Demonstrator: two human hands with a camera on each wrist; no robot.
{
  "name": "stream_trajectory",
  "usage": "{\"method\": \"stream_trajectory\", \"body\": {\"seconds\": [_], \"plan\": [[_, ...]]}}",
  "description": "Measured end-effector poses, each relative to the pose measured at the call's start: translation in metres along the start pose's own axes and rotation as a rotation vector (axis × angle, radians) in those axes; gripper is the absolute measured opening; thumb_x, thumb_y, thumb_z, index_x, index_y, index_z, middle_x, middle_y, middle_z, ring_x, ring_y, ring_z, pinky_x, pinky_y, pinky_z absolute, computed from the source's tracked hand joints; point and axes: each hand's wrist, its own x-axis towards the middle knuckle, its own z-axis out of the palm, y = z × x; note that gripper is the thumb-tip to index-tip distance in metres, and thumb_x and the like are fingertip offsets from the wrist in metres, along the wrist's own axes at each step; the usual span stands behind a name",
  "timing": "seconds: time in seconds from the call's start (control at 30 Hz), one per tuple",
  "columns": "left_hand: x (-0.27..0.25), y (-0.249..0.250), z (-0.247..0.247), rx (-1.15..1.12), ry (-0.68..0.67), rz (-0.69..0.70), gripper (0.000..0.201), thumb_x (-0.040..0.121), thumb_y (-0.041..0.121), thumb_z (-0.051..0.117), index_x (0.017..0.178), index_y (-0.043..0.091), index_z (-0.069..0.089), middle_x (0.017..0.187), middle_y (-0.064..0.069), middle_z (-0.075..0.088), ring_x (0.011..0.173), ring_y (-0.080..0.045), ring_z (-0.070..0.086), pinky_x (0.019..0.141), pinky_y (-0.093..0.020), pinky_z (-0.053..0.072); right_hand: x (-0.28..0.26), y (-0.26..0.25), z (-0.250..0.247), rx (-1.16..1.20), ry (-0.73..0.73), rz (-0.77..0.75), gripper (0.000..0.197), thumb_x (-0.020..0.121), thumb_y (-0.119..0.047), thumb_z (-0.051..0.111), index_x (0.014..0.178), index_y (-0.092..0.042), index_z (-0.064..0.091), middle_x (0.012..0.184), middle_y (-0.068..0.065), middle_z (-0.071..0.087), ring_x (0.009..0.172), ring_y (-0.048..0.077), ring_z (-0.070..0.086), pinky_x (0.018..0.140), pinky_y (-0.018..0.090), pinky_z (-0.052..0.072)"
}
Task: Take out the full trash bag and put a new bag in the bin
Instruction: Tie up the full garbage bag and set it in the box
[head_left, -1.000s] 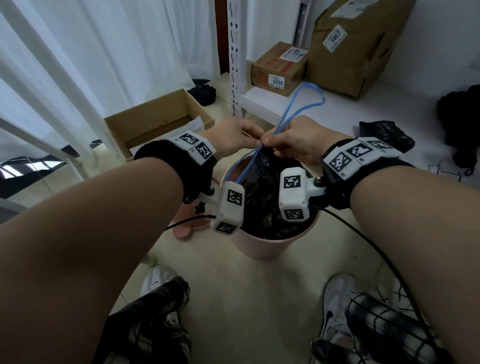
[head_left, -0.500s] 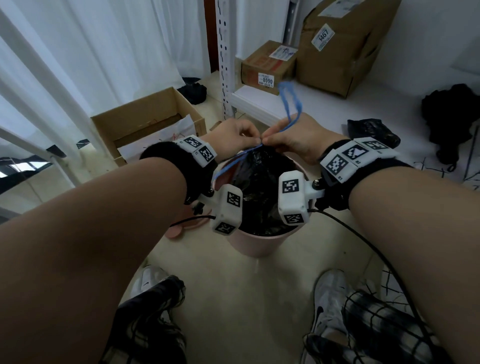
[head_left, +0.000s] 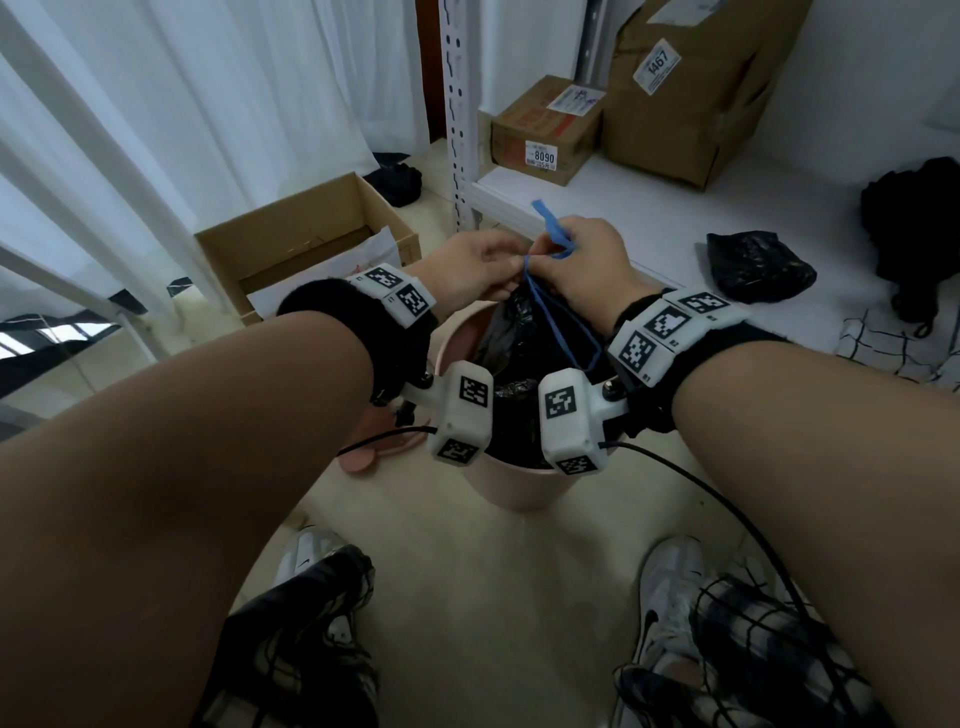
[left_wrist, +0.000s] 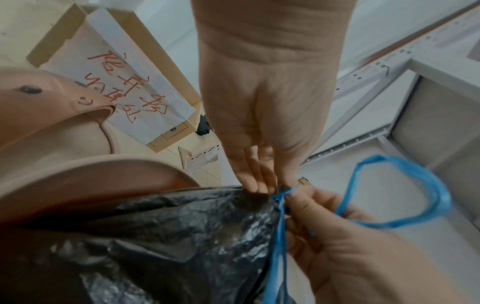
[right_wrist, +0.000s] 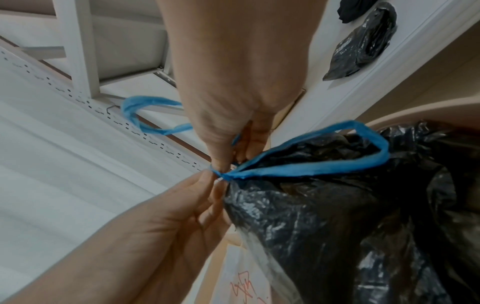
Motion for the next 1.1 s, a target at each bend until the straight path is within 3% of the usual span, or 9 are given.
{"method": "stream_trajectory", "body": {"seconds": [0.17,0.3,0.43,0.53,0.73,0.8,0.9,0.97,1.1], "plan": [[0.002,0.008,-0.005,0.273,-0.01,0.034,0.022,0.093,0.011,0.055,0.072,0.016,0.058,0.067,-0.001,0.055,0.062,-0.008,0.052,0.065,-0.017,0.049,0.002,0.003,-0.008,0.077,-0.083,0.035,0.019,0.08,-0.007,0.071,0.068,-0.014,0.057,0.064,0.006,0.059,0.053,0.018,0.061,0.057,0.033,0.054],[0.002,0.014,-0.01,0.772,-0.005,0.16,0.01,0.094,0.014,0.051,0.089,0.009,0.058,0.08,-0.004,0.057,0.074,-0.017,0.051,0.069,-0.023,0.038,0.007,0.005,-0.031,-0.003,-0.16,0.01,0.012,0.085,-0.004,0.065,0.074,-0.006,0.063,0.061,0.007,0.061,0.042,0.004,0.059,0.053,0.02,0.056],[-0.002,0.006,-0.028,1.073,-0.123,0.073,0.008,0.096,0.011,0.046,0.088,0.009,0.049,0.089,-0.008,0.053,0.084,-0.021,0.047,0.074,-0.029,0.033,0.0,0.017,-0.042,-0.196,-0.188,0.043,0.019,0.087,-0.007,0.063,0.068,-0.006,0.061,0.061,0.008,0.059,0.053,0.019,0.059,0.051,0.017,0.052],[-0.001,0.003,-0.027,0.917,-0.03,0.054,0.012,0.096,0.011,0.046,0.094,0.004,0.055,0.089,-0.006,0.052,0.083,-0.02,0.047,0.071,-0.028,0.034,0.0,0.022,-0.037,-0.079,-0.184,0.181,0.031,0.091,-0.004,0.055,0.061,-0.012,0.052,0.06,0.009,0.056,0.052,0.022,0.055,0.055,0.028,0.05],[-0.005,0.011,-0.01,-0.066,0.084,-0.17,0.014,0.092,0.011,0.054,0.08,0.007,0.061,0.072,-0.001,0.059,0.06,-0.009,0.046,0.052,-0.02,0.033,-0.001,0.001,-0.026,0.334,-0.103,0.248,0.025,0.099,-0.011,0.04,0.085,-0.001,0.058,0.066,0.009,0.052,0.046,0.012,0.05,0.046,0.018,0.046],[-0.004,0.012,-0.006,-0.221,0.039,-0.183,0.017,0.093,0.009,0.053,0.077,0.007,0.058,0.061,0.001,0.063,0.051,-0.008,0.049,0.046,-0.016,0.035,0.002,-0.008,-0.024,0.384,-0.048,0.248,0.036,0.101,-0.019,0.037,0.072,-0.006,0.054,0.066,0.01,0.051,0.048,0.014,0.042,0.045,0.022,0.04],[-0.002,0.013,-0.005,-0.106,0.023,-0.152,0.023,0.095,0.011,0.051,0.073,0.011,0.052,0.054,0.004,0.06,0.042,-0.002,0.051,0.042,-0.012,0.041,0.005,-0.018,-0.021,0.315,-0.083,0.179,0.041,0.101,-0.023,0.035,0.062,-0.014,0.043,0.058,0.007,0.048,0.043,0.013,0.039,0.043,0.02,0.03],[-0.002,0.012,-0.007,0.18,0.028,-0.089,0.024,0.096,0.013,0.051,0.072,0.013,0.048,0.058,0.002,0.058,0.041,0.001,0.05,0.046,-0.012,0.043,0.006,-0.017,-0.02,-0.067,-0.155,0.034,0.035,0.099,-0.015,0.038,0.066,-0.012,0.05,0.069,0.01,0.058,0.065,0.024,0.054,0.057,0.028,0.039],[-0.004,0.013,-0.013,0.584,0.028,0.045,0.013,0.094,0.012,0.053,0.082,0.007,0.053,0.07,-0.005,0.058,0.059,-0.009,0.058,0.06,-0.022,0.049,0.003,-0.005,-0.021,-0.568,-0.373,-0.037,0.026,0.097,-0.008,0.042,0.107,0.003,0.064,0.112,0.024,0.063,0.104,0.034,0.057,0.076,0.033,0.037]]}}
